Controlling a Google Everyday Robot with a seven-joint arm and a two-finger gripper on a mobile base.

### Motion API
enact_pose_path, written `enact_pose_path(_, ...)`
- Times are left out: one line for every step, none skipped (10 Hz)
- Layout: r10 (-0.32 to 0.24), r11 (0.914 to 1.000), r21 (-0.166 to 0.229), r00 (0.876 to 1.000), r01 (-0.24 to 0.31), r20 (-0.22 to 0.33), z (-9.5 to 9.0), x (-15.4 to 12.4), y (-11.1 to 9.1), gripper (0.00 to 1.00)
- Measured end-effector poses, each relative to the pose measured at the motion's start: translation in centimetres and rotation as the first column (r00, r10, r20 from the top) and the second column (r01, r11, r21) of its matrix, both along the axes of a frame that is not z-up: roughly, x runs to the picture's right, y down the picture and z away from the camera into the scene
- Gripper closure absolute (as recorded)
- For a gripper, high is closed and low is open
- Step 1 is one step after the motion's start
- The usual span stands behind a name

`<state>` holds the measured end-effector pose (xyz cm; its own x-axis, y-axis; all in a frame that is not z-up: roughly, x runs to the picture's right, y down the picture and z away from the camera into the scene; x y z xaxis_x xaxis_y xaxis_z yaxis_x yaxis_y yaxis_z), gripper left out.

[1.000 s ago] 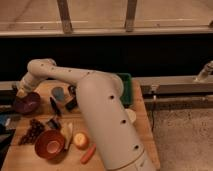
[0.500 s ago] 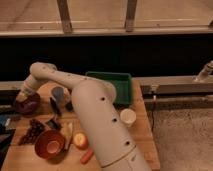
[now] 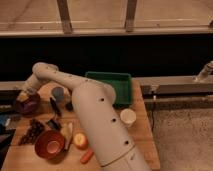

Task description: Place fork in purple bowl

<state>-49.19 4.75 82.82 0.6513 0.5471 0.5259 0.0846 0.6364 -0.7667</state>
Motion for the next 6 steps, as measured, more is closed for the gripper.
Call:
enact_pose_path(0.0,0.9999,0.01,1.0,0.0,0.004,-0.3,-0.1,-0.3,0.2)
enact_pose_path(-0.002,0.9999,0.015,1.0,0.002,0.006,-0.4,-0.2,-0.4,0.2)
enact_pose_path(-0.003,0.9997,0.024,1.0,0.003,0.006,-0.6,-0.1,-0.7,0.2)
enact_pose_path(-0.004,0.9994,0.035,1.0,0.004,0.004,-0.7,0.1,-1.1,0.2)
enact_pose_path(-0.004,0.9989,0.047,1.0,0.004,0.003,-0.8,0.1,-1.4,0.2)
enact_pose_path(0.002,0.9978,0.066,1.0,-0.002,-0.002,-1.1,0.3,-1.8,0.2)
